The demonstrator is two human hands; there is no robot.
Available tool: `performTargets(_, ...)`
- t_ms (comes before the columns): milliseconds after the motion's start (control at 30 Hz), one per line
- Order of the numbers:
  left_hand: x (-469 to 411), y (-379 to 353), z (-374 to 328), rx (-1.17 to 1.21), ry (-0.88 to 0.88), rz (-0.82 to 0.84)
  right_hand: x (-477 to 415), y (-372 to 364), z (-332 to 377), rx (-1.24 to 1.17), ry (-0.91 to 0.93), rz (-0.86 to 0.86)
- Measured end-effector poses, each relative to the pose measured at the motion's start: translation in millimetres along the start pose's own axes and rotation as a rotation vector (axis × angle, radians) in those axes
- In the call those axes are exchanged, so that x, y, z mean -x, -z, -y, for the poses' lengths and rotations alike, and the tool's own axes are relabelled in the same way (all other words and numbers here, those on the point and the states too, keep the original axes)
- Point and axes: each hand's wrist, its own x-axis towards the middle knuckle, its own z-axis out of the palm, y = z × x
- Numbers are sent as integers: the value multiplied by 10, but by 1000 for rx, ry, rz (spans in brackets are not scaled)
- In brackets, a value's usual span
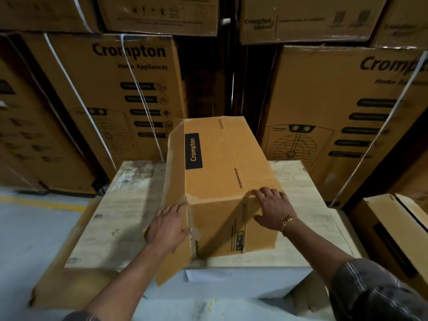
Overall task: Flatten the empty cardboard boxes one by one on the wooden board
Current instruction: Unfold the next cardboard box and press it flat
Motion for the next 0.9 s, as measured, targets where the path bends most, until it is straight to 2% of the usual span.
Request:
performTargets(100,158,-8,-45,-18,-56,-70,57,-6,-13,11,90,-54)
performTargets(200,377,-91,-71,-75,-114,-172,141,-68,-11,-22,157,19)
performTargets(367,617,-224,-104,-14,20,-273,386,-247,45,9,210,20)
performTargets(433,650,-236,-109,-43,27,-257,506,-321,49,38,239,-43)
performTargets(533,636,-206,-113,-105,-65,-171,604,-382,11,68,273,-168)
performTargets(767,577,-177,-69,-122,-181,-192,561,-335,-79,119,375,-142)
performTargets(900,360,246,-17,-132,-161,-216,403,87,-69,125,408,-214)
